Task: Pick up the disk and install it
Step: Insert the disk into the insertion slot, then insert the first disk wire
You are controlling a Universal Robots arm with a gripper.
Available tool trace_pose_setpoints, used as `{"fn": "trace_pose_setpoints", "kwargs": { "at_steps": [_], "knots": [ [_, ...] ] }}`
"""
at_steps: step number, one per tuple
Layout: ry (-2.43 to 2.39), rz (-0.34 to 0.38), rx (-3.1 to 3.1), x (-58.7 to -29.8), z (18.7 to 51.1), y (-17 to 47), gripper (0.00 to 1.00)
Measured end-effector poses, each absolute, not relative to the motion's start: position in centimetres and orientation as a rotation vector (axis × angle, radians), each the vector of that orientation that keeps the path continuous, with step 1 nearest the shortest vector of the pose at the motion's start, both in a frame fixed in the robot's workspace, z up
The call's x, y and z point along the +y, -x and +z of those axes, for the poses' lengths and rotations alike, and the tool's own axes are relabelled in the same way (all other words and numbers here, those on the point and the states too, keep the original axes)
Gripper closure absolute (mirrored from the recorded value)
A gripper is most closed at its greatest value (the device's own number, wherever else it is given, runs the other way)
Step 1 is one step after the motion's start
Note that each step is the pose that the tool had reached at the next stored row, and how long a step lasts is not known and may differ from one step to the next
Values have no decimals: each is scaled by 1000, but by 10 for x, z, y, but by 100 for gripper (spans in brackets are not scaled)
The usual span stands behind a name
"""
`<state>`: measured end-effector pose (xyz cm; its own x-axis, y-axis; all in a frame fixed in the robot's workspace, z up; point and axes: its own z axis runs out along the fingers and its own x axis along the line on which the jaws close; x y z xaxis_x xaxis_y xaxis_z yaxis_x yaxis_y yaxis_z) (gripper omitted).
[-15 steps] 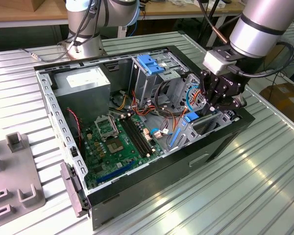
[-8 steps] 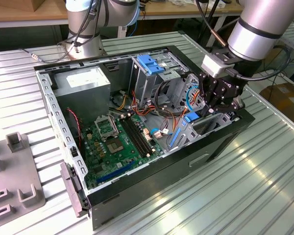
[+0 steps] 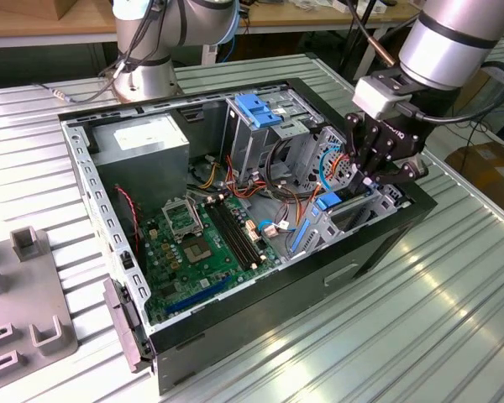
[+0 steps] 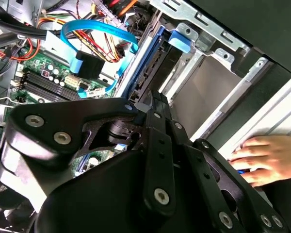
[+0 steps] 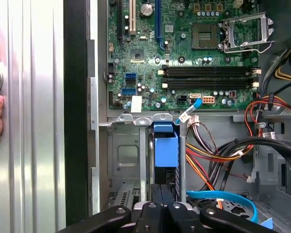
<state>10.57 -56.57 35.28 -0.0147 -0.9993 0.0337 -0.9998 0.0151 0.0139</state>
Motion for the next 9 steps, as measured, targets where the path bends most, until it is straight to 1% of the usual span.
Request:
{"fn": "trace_pose_setpoints", "kwargs": {
  "at_steps": [9],
  "knots": [
    [-2181,22,-2214,-566,353,-106,89]
  ]
}}
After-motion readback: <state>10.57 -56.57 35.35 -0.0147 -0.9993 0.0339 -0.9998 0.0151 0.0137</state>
